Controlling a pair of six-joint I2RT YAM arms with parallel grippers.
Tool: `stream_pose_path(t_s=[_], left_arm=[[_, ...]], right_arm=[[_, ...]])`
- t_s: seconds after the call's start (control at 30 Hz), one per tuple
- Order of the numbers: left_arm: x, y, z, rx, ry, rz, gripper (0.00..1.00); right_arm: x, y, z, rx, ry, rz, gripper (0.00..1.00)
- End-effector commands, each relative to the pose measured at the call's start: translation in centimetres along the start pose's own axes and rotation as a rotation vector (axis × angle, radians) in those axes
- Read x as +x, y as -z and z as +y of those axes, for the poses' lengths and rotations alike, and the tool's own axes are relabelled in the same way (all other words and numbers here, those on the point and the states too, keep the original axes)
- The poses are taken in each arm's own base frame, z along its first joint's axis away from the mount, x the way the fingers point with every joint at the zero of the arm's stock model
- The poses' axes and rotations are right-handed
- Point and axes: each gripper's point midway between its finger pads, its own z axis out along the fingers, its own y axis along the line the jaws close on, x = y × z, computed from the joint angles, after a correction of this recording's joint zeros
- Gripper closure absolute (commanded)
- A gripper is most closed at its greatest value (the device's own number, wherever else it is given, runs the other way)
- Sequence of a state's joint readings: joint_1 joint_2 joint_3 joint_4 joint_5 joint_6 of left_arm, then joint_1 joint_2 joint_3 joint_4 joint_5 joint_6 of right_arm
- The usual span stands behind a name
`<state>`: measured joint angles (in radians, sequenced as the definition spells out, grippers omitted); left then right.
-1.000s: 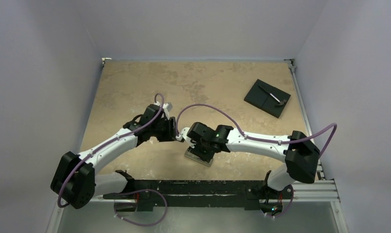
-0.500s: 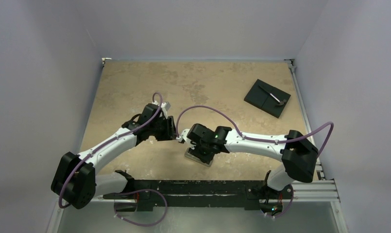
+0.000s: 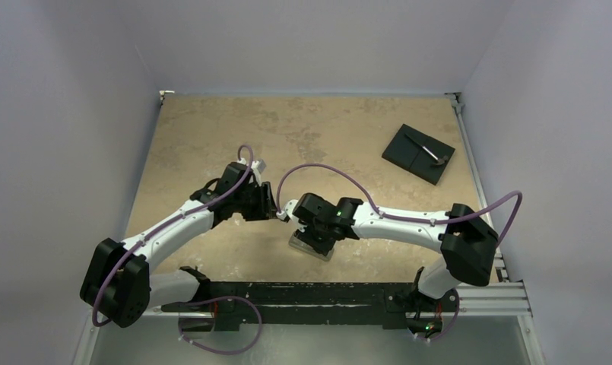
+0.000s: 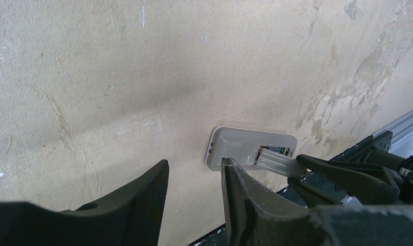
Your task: Load the batteries into the remote control
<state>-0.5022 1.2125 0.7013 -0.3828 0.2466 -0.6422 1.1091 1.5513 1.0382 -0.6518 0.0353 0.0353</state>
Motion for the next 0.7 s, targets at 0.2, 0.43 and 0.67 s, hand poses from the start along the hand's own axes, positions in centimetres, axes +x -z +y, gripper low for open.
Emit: stream_pose_path(t_s=[0.2,0.43,0.67], left_arm=[[-1.91,0.86,-1.2,0.038,-0.024,-0.055,0.58],[-1.89,1.01,-1.17,0.038,-0.022,-0.057,0.58],[-1.95,0.98,-1.18,0.039,-0.021,-0.057,0.58]], right_arm=[[-1.37,0.16,-0.28,0.002,-0.03,-0.062,1.0],[-1.32,0.12,0.07,-0.02,-0.021,-0.06,1.0],[-1.22,0.04,0.23,-0.031,-0.011,-0.053,1.0]])
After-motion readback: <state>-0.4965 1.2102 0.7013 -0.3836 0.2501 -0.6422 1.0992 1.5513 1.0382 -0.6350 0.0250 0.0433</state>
